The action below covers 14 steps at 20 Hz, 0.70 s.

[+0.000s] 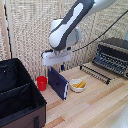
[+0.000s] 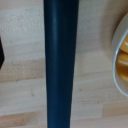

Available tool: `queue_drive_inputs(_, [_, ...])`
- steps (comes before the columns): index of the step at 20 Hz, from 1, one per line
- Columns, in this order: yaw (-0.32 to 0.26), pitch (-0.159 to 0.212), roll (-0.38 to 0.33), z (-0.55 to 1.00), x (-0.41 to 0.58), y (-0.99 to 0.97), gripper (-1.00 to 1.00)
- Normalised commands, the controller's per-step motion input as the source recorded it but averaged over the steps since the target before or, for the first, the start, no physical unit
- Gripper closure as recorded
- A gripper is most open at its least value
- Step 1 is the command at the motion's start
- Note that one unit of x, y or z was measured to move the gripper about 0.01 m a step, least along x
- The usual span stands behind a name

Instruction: Gently maneuver your gripper in the book's direction. Confidently hold the book by angling your gripper properly. Relocate the book to the caddy. Pinpoint the back pocket of the caddy and set the book down inside it.

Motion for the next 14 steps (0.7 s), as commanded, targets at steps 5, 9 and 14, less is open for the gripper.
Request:
queue_drive_inputs(5, [0.059, 0.004, -0.029, -0.24, 0.189, 0.04, 1.00])
queue_drive_inputs(9, [0.041, 0.016, -0.025, -0.08, 0.041, 0.09, 1.00])
queue_drive_inputs(14, [0.024, 0.018, -0.032, -0.02, 0.035, 0.14, 1.00])
